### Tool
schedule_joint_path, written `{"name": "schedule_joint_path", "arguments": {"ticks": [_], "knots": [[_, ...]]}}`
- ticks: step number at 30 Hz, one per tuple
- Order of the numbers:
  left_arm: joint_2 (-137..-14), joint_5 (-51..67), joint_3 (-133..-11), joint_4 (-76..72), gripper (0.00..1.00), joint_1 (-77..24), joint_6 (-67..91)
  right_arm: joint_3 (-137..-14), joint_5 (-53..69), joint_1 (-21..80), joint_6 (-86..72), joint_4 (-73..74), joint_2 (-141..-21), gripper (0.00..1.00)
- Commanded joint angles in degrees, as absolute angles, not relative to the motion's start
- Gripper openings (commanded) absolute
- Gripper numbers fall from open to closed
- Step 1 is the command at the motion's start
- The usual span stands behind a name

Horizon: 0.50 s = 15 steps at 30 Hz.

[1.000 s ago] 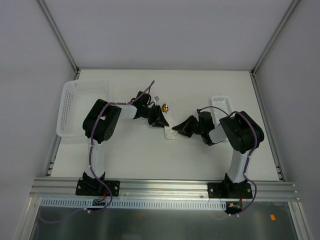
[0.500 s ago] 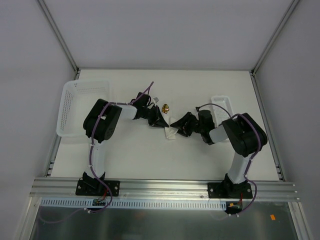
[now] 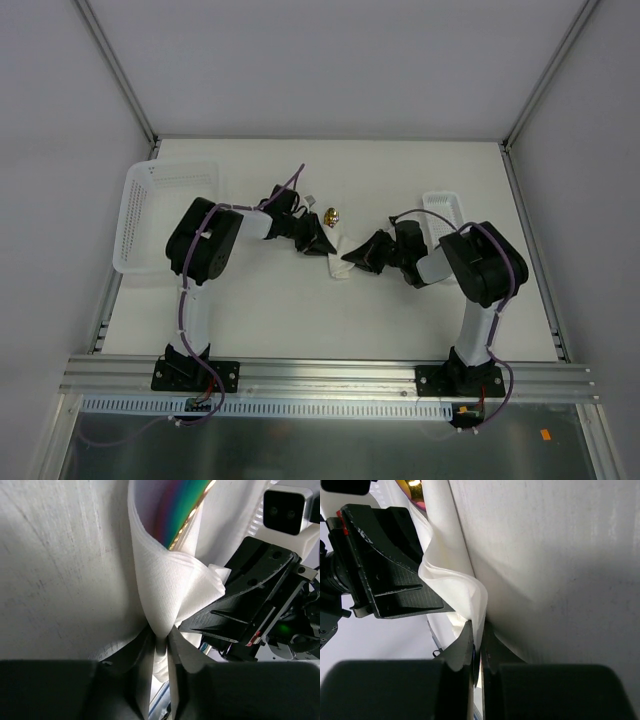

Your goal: Place the utensils on the paper napkin and roll it up

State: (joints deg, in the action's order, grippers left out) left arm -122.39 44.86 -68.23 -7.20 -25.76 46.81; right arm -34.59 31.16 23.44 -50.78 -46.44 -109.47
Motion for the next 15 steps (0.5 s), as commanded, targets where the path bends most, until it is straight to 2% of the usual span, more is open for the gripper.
{"name": "schedule_joint_path", "arguments": {"ticks": [1,7,15], "knots": [[-123.1,40.3,-64.7,-2.4,0.2,-26.0,45.7,-32.0,27.3,24.6,-48.7,-34.4,-115.3,0.0],[-120.5,40.6,-61.4,-2.4,0.43,-26.0,45.8,-30.5,29.1,24.4,-51.1,-35.2,-116.6,0.0],[-121.0,38.9,-61.6,-2.3,0.56,-27.7,46.0,-30.9,30.1,24.7,-52.4,-34.1,-119.2,0.0]]}}
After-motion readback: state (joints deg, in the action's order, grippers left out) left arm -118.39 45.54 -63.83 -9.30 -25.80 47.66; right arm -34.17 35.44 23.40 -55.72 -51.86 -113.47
